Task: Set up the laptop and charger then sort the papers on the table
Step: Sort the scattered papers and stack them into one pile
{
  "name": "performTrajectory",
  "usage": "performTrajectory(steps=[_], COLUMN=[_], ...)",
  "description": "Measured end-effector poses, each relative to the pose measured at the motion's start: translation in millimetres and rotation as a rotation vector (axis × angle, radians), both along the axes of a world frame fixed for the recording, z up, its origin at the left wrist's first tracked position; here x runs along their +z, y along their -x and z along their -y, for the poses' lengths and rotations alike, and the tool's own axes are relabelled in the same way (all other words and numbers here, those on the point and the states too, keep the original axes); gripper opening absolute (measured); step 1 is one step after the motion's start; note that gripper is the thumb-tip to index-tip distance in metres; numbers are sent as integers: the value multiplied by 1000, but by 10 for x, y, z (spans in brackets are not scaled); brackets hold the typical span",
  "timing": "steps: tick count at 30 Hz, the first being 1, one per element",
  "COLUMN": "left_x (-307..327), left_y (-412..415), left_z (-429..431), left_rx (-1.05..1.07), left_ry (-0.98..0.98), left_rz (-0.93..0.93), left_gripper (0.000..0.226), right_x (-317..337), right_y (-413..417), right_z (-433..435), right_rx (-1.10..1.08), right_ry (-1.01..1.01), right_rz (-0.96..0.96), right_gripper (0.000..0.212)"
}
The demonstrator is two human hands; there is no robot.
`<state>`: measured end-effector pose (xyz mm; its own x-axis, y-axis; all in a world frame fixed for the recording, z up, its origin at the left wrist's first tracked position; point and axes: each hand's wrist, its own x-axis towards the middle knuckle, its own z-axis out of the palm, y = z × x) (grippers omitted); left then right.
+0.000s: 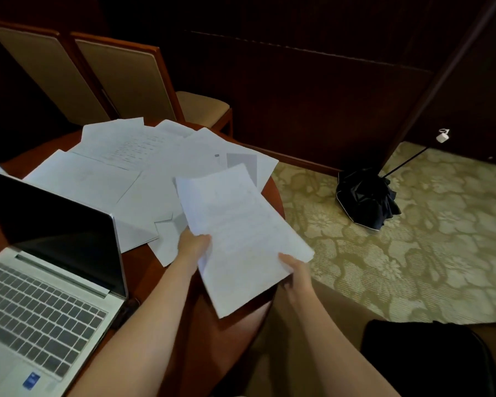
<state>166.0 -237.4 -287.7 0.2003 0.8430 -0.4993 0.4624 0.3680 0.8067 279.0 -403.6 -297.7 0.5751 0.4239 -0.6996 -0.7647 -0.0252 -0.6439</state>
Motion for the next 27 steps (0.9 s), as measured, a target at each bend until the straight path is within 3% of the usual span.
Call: performTrajectory(steps=[3,6,9,13,15,17,21,24,27], left_x=[10,-41,-69,-70,-38,14,81,67,32], left_y=[194,249,229,222,195,162,109,73,33], left_z=[-58,-25,48,51,-25,-158,-398,-526,-611], left_rx=[-160,-374,-552,-602,-620,-595,-560,-560,-580], left_ry=[-63,-27,-126,-317,-359,-339,-286,-228,-204], left_rz=[-229,-393,-555,-780,-864,-833,-723,-637,-556], left_gripper=[14,15,11,64,83,79,53,50,48], right_x=[-5,23,-42,-109,-18,39,165,165,98], right_y=[-238,-265,-168,-35,15,9,-104,-244,-372], right_z=[139,44,-143,-278,-347,-508,-1036,-1467,-1714], right_rx=[147,473,559,851,893,864,621,613,569], right_ry=[-41,199,403,845,948,866,527,442,427], right_rz=[17,169,373,753,866,950,837,796,655], right_gripper=[37,33,22,20,8,13,22,34,9])
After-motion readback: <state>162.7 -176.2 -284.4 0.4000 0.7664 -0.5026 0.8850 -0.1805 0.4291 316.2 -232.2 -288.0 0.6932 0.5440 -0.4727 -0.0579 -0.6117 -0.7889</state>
